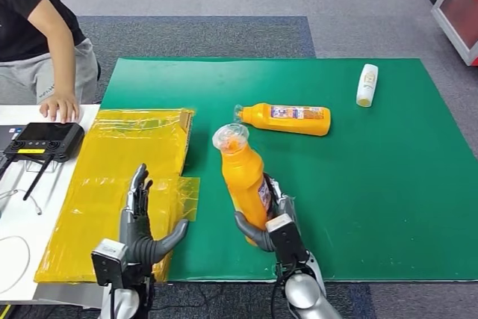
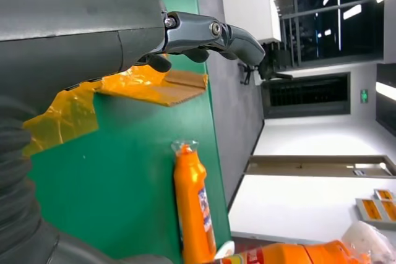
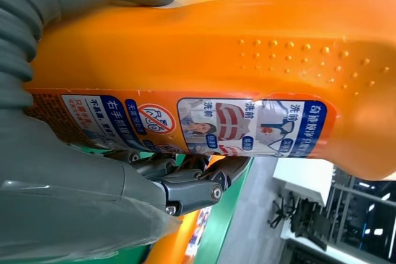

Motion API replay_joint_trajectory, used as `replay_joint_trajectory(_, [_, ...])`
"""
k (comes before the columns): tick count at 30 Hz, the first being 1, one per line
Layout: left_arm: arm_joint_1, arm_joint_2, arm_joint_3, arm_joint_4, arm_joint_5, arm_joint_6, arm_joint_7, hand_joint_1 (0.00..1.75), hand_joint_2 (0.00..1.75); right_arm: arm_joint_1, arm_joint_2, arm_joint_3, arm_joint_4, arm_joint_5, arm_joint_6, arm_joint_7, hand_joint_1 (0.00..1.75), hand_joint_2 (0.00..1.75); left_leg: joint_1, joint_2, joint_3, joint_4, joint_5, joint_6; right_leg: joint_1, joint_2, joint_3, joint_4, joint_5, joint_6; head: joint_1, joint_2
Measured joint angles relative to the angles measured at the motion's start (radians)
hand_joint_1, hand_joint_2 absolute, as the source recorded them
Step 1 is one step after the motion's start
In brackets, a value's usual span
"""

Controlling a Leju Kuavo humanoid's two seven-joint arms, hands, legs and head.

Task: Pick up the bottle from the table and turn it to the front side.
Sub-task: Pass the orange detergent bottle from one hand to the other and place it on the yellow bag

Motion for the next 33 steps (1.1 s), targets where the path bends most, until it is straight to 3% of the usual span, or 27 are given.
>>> replay_joint_trajectory(11, [-0.033,-0.006,-0.026,0.000,-0.061,-0.059,0.012,0.00,1.75,0.000,0.013,0.045,0.007,-0.052,0.021,-0.034,1.75,1.75,0.000,0.000,-0.001,0.000,0.000,0.000,0.000,0.000,0.000,0.000,0.000,0.000,0.000,0.000])
replay_joint_trajectory(19, [-0.056,-0.006,-0.050,0.002,-0.053,-0.135,0.034,0.00,1.75,-0.008,0.013,0.107,0.036,0.057,-0.076,-0.071,1.75,1.75,0.000,0.000,-0.001,0.000,0.000,0.000,0.000,0.000,-0.001,0.000,0.000,0.000,0.000,0.000])
replay_joint_trajectory(24, [-0.073,-0.006,-0.064,0.003,-0.047,-0.168,0.035,0.46,1.75,-0.026,0.013,0.143,0.060,0.140,-0.146,-0.082,1.75,1.75,0.000,0.000,-0.001,0.000,0.000,0.000,0.000,0.000,-0.001,0.000,0.000,0.000,0.000,0.000])
replay_joint_trajectory(28, [-0.089,-0.004,-0.069,0.005,-0.041,-0.190,0.038,0.08,1.75,-0.047,0.013,0.168,0.081,0.193,-0.199,-0.084,1.75,1.75,0.000,0.000,-0.001,0.000,0.000,0.000,0.000,0.000,-0.001,0.000,0.000,0.000,0.000,0.000])
replay_joint_trajectory(33, [-0.106,-0.003,-0.076,0.010,-0.023,-0.223,0.051,0.00,1.75,-0.058,0.013,0.193,0.100,0.241,-0.232,-0.081,1.75,1.75,0.000,0.000,-0.001,0.000,0.000,0.000,0.000,0.000,-0.001,0.000,0.000,0.000,0.000,0.000])
